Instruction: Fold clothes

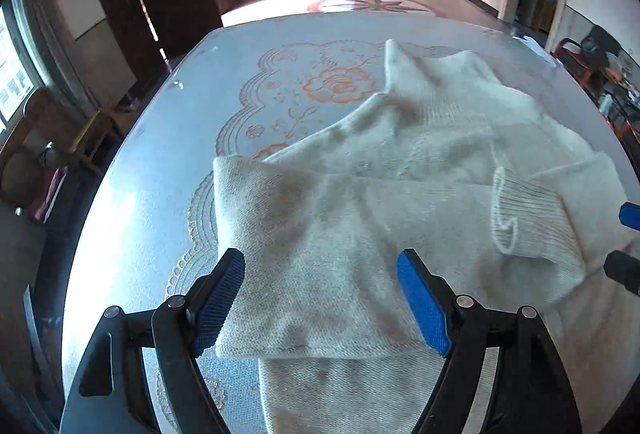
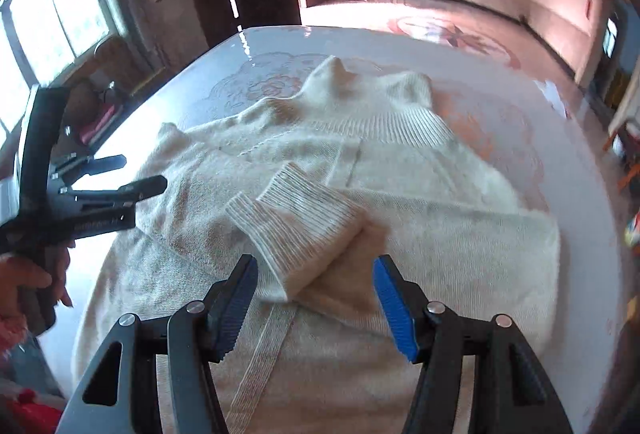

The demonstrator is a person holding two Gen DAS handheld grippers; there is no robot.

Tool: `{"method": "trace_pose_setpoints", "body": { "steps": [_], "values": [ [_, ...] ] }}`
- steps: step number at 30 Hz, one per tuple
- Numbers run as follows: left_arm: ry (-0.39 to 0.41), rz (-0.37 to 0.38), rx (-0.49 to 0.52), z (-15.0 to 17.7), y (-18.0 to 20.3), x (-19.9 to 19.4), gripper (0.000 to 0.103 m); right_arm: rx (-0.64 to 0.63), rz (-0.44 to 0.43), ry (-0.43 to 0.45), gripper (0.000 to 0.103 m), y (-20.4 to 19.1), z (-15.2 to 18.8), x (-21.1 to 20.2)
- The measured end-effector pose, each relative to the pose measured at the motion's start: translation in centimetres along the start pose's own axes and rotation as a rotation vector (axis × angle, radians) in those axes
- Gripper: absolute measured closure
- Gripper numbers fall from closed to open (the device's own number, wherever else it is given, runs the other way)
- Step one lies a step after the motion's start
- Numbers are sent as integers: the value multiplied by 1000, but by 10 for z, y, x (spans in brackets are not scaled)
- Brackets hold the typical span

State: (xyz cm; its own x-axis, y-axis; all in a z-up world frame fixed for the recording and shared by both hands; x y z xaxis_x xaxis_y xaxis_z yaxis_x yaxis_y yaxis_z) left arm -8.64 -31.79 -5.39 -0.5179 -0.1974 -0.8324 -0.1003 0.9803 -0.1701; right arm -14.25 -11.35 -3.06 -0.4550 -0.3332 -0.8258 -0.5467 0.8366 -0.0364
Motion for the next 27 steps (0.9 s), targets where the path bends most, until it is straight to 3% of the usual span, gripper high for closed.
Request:
{"method": "trace_pose_setpoints", "body": {
  "steps": [2,6,8,9,11,16,20,24,27],
  "values": [
    [-24,-33,9,4,-3,11,23,-190,97,9,42,-34,-1,15],
    [-49,-80,59,16,-2,27,23,-264,181,-40,48,-35,0,39],
    [-32,-76,50,22,-4,29,23,-289,219,-65,64,-33,1,51],
    [-24,-72,37,25,-6,29,23,-302,238,-78,79,-32,2,57],
    [-20,-66,18,28,-9,28,22,-328,277,-104,80,-30,2,69],
    [-19,-59,-12,32,-12,28,22,75,131,-118,80,65,1,46],
    [-15,-48,-44,32,-15,27,21,370,51,-130,80,140,25,32],
    [-2,-49,-60,35,-16,25,19,535,60,-145,79,185,60,25],
    [4,-55,-75,39,-19,23,17,585,-23,-132,77,192,72,18]
  ]
}}
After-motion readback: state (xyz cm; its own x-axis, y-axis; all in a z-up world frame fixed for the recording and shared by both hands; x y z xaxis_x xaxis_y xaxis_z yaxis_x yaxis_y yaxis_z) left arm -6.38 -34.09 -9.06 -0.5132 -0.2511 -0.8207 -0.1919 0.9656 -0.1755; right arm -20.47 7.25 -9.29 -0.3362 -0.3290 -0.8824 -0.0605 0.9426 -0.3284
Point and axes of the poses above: each gripper's, at about its wrist camera, not at the fingertips, and x roughly the way its jaws point, y to its right, z to its underside, the point moved 1 cm from there along x, roughly the way its jaws point, and after that the axes turned 10 degrees about x, right-handed, at the moved point
